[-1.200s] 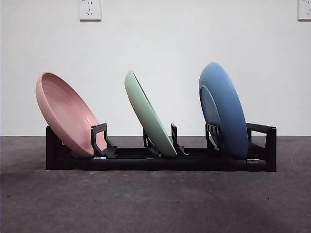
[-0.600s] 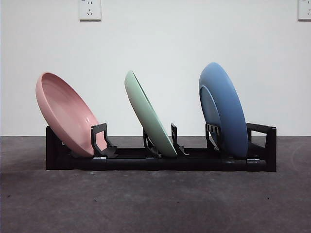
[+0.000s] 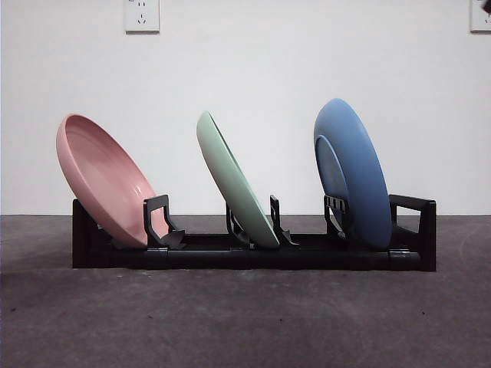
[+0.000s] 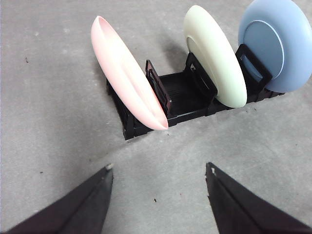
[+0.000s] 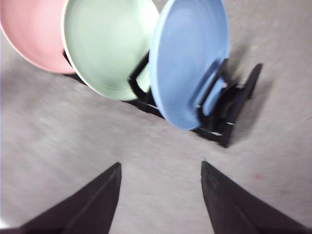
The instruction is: Place the plate
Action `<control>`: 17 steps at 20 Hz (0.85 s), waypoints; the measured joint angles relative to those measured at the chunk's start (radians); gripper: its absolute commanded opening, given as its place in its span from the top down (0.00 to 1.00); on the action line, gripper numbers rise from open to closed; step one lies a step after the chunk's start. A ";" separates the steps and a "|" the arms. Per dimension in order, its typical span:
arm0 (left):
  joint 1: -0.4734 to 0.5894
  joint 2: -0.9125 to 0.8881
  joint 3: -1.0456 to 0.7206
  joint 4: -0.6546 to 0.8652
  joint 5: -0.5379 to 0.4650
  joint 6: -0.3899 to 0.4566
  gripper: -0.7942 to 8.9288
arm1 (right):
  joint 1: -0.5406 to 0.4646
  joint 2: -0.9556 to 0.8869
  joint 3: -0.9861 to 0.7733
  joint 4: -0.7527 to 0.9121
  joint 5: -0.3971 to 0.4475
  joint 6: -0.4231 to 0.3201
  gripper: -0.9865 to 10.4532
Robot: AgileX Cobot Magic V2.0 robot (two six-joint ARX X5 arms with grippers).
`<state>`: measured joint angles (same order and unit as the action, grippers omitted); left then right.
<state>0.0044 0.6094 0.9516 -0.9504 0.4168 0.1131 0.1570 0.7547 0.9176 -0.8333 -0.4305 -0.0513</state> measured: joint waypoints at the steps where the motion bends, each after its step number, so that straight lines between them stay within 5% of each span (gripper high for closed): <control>1: 0.000 0.000 0.000 0.000 0.000 0.000 0.60 | 0.013 0.050 0.043 0.000 -0.017 0.044 0.69; 6: 0.000 0.000 0.000 0.000 0.000 0.000 0.60 | 0.094 0.380 0.302 0.002 -0.045 0.185 0.69; 13: 0.000 0.000 0.000 0.000 0.000 0.000 0.60 | 0.162 0.724 0.514 0.082 -0.034 0.190 0.69; 17: 0.000 0.000 0.000 0.000 0.000 0.000 0.60 | 0.164 0.805 0.514 0.106 0.056 0.180 0.69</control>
<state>0.0044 0.6094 0.9516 -0.9508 0.4168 0.1127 0.3206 1.5600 1.4315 -0.7277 -0.3744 0.1287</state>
